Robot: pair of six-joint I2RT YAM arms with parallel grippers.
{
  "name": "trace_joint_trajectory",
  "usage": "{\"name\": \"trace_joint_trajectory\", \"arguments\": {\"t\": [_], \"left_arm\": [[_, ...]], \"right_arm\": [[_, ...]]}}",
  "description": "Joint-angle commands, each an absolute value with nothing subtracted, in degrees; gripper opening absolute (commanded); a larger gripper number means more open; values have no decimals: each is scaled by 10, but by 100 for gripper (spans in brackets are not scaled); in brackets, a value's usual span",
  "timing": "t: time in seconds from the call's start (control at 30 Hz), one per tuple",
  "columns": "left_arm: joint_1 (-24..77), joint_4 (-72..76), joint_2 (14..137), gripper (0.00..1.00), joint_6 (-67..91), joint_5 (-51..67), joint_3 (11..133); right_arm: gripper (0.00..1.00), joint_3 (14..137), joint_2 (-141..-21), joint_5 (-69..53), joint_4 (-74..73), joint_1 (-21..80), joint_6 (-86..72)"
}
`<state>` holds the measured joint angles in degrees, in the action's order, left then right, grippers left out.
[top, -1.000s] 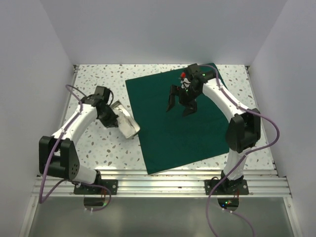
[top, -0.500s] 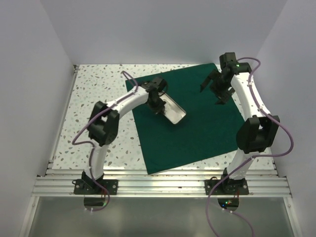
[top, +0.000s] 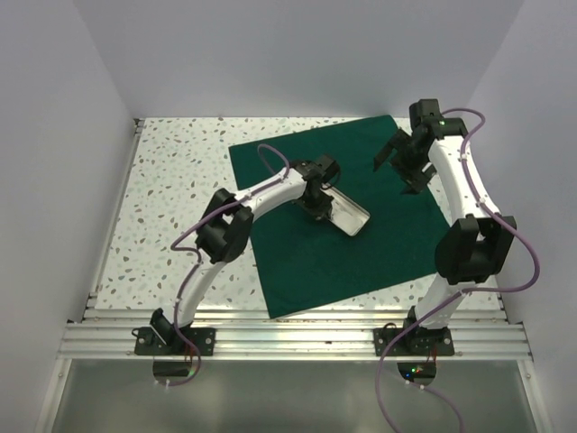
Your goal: Prepare the surgical pack
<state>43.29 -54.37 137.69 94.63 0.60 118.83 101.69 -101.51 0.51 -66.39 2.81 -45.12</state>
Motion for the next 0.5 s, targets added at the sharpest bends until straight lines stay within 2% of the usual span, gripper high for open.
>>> {"name": "trace_joint_trajectory", "arguments": {"t": [0.0, 0.07, 0.1, 0.17, 0.2, 0.27, 0.3, 0.47], "left_arm": [[438, -551, 1357, 0, 976, 17, 1209], [438, -526, 1347, 0, 962, 27, 1186], [438, -513, 1342, 12, 953, 38, 1173], [438, -490, 1328, 26, 944, 47, 1145], [439, -486, 1324, 38, 927, 50, 1143], [438, -489, 1316, 46, 908, 57, 1141], [438, -491, 1313, 54, 890, 61, 1142], [422, -503, 1266, 57, 762, 60, 1162]], "right_arm": [[99, 1005, -989, 2, -657, 25, -427], [99, 1005, -991, 2, -653, 25, -414], [99, 1006, -994, 1, -650, 25, -410], [99, 1008, -999, 1, -649, 25, -406], [99, 1009, -1005, -17, -650, 25, -405], [99, 1009, -1012, -26, -650, 25, -398], [99, 1009, -1019, -26, -653, 25, -396], [99, 986, -1022, -20, -636, 25, -370]]}}
